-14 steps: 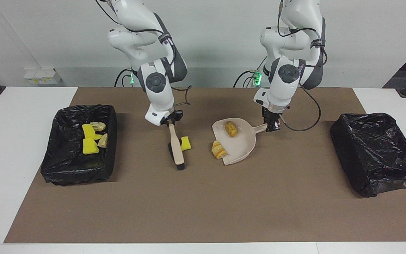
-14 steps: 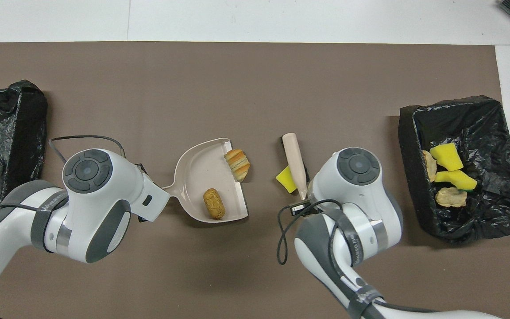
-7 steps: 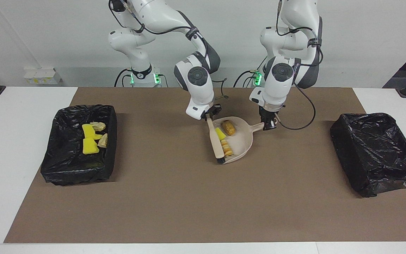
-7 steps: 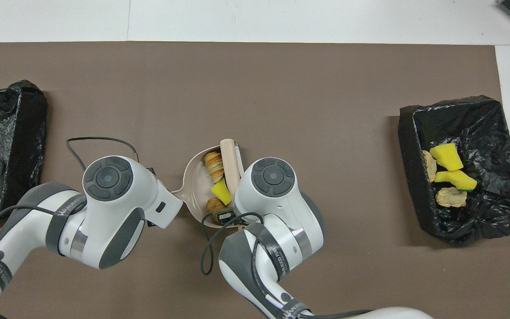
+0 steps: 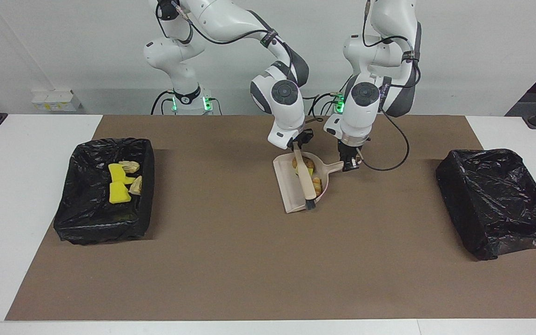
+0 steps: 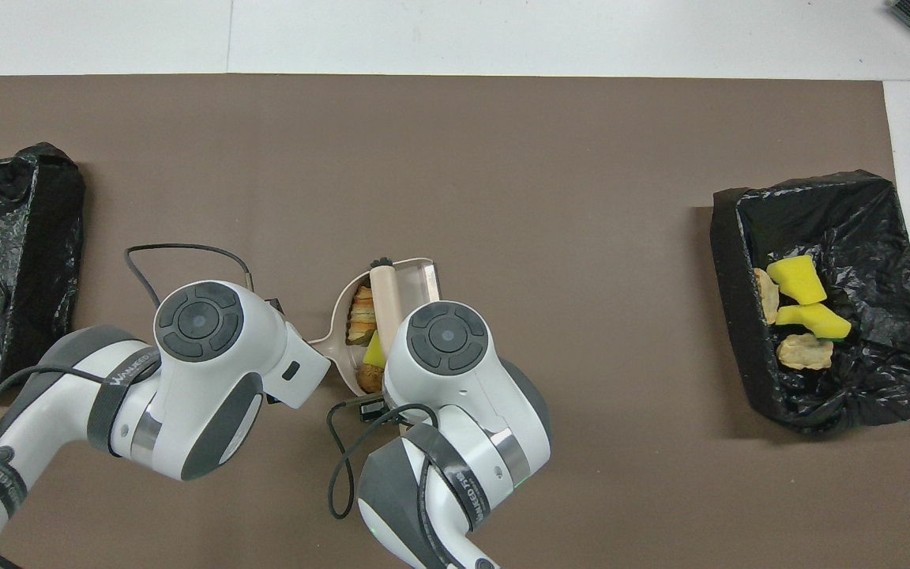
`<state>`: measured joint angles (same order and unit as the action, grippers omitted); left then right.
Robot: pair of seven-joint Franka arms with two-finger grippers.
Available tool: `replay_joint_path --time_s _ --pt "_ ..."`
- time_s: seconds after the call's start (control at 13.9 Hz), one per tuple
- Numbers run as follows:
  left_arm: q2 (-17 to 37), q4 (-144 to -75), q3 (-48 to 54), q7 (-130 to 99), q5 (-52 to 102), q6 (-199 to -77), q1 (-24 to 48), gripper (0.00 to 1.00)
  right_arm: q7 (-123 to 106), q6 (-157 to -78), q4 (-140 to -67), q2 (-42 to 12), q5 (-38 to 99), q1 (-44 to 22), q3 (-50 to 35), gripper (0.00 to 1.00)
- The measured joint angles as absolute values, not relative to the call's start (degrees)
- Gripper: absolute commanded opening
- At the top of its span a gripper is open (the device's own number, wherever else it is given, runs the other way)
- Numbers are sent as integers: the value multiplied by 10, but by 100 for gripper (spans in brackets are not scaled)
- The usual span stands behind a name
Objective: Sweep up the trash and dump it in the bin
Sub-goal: 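Sweep the yellow sponge piece into the dustpan with the right gripper's brush, then carry the dustpan to the black bag while the right gripper drops the brush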
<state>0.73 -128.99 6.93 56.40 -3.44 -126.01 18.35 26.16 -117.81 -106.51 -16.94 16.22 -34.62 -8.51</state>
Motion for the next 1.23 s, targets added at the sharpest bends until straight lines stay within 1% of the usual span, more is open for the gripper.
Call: replay_joint_path --time_s 0.14,0.36,0.51,0.72,0.94,1.15,1.23 --pt "9 -1291 68 571 -34 -1266 182 0 302 -1159 -1065 -151 136 -346 -85 0" --pt "11 -1291 66 574 -34 -1273 180 0 336 -1136 -1064 -104 126 -343 -85 0" --pt "13 -1291 66 579 -34 -1277 172 0 363 -1097 -1065 -70 125 -342 -85 0" --pt "19 -1287 65 615 -32 -1285 146 0 380 -1076 -1080 -31 125 -343 -86 0" --pt "22 -1281 64 688 0 -1286 106 0 380 -1076 -1137 1 151 -355 -90 0" --pt "23 -1270 61 832 103 -1286 49 0 402 -1090 -1204 41 170 -396 -92 0" --pt "23 -1265 61 874 133 -1285 28 0 435 -1103 -1218 46 171 -418 -92 0"
